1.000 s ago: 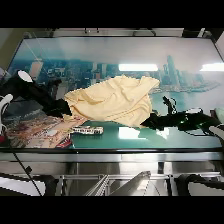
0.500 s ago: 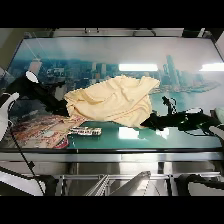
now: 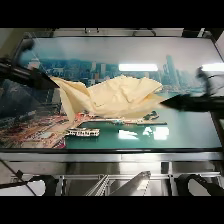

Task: Fold the shirts.

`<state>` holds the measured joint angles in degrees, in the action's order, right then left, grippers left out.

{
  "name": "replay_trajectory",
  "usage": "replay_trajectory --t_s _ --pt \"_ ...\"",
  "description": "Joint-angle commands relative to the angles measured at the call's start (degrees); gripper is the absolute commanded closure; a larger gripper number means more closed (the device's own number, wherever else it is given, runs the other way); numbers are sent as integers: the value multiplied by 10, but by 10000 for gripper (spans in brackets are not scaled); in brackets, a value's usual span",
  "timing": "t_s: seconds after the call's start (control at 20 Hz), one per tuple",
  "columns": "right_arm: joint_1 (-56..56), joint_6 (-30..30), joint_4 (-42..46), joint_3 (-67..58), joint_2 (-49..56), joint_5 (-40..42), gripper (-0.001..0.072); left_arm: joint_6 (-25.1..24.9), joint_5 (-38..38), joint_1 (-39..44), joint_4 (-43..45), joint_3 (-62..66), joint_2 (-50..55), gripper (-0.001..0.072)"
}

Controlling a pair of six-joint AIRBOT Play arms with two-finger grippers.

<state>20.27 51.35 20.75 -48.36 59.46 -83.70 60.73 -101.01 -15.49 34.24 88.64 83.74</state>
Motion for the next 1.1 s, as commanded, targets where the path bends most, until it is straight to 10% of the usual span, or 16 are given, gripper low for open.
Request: replay_trajectory --t_s 0.0,0.55,0.75,1.05 --pt "166 31 -42 -139 -130 -83 692 -43 -23 -100 -277 6 -124 684" --pt "294 28 -338 -396 -126 65 692 -22 20 -421 -723 -32 -297 684" --pt "286 47 -202 -400 -102 47 692 9 5 -397 -546 32 -224 683" --pt "36 41 36 -295 5 165 692 -7 112 -134 -230 35 -90 683"
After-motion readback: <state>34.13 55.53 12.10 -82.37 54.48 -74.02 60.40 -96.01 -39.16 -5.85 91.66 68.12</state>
